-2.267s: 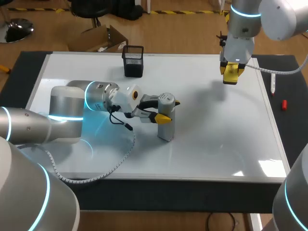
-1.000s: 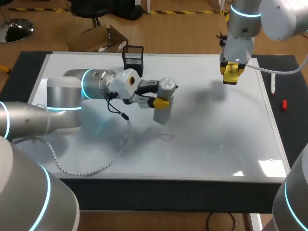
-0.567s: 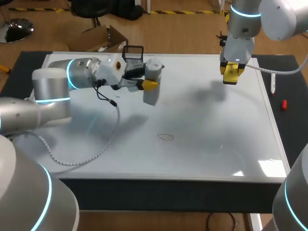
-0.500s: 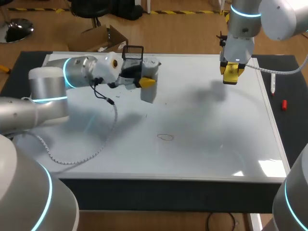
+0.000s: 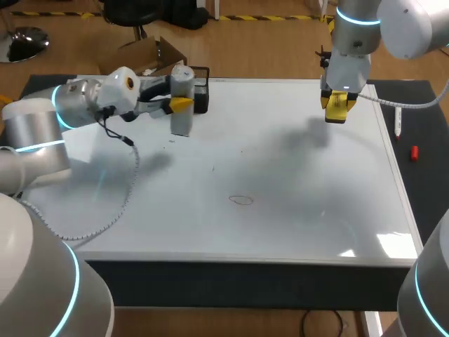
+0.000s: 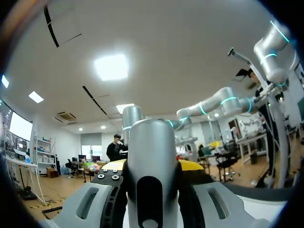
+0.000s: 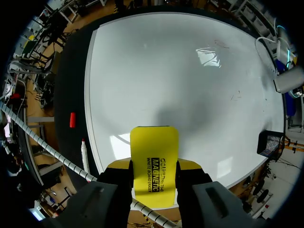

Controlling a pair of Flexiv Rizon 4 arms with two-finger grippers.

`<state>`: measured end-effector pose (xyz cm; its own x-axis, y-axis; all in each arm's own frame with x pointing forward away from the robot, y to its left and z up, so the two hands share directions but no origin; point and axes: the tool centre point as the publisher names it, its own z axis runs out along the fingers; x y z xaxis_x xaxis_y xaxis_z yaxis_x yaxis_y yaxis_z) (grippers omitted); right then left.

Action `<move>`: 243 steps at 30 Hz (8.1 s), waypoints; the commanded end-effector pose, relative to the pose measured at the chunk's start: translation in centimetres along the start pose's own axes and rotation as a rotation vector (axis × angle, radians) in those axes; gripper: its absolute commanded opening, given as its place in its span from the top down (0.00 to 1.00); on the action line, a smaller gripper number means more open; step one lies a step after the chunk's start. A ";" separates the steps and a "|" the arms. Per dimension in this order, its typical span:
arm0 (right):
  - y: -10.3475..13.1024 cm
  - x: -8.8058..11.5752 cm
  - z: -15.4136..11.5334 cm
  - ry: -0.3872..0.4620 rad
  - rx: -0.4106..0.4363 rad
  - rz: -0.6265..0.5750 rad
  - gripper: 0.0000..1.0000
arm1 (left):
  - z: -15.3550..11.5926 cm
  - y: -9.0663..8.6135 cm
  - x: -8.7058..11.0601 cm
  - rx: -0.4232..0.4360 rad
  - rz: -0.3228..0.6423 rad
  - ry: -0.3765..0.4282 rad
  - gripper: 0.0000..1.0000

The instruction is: Pick up the inspection probe, press it on each red-marked spot on the whiteboard one by one, put down the probe, pick up the eraser, and wipe off all the red marks.

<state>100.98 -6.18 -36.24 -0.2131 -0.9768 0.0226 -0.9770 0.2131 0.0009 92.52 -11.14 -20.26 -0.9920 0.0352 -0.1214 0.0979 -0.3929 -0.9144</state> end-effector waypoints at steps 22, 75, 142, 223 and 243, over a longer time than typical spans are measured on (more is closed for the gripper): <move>0.0 0.1 -0.1 0.003 0.002 -0.002 1.00 | -8.8 -1.7 -4.6 -0.015 0.019 -0.215 1.00; 15.5 -13.6 -2.8 -0.071 0.138 -0.350 1.00 | -10.2 -2.4 -5.4 0.007 0.040 -0.233 1.00; 27.2 -21.2 7.5 -0.085 0.055 -0.407 1.00 | -10.2 -2.4 -5.4 0.007 0.040 -0.233 1.00; 27.6 -23.8 6.9 -0.044 -0.027 -0.465 1.00 | -10.2 -2.4 -5.4 0.007 0.040 -0.233 1.00; 27.6 -19.9 9.9 0.018 -0.048 -0.389 1.00 | -10.2 -2.4 -5.4 0.007 0.040 -0.233 1.00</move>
<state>78.46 20.34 -43.58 0.1728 -0.9848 0.0180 -0.9829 -0.1712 0.0682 98.47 -1.03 -21.42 -0.9793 -0.1923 -0.0630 0.1362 -0.3963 -0.9080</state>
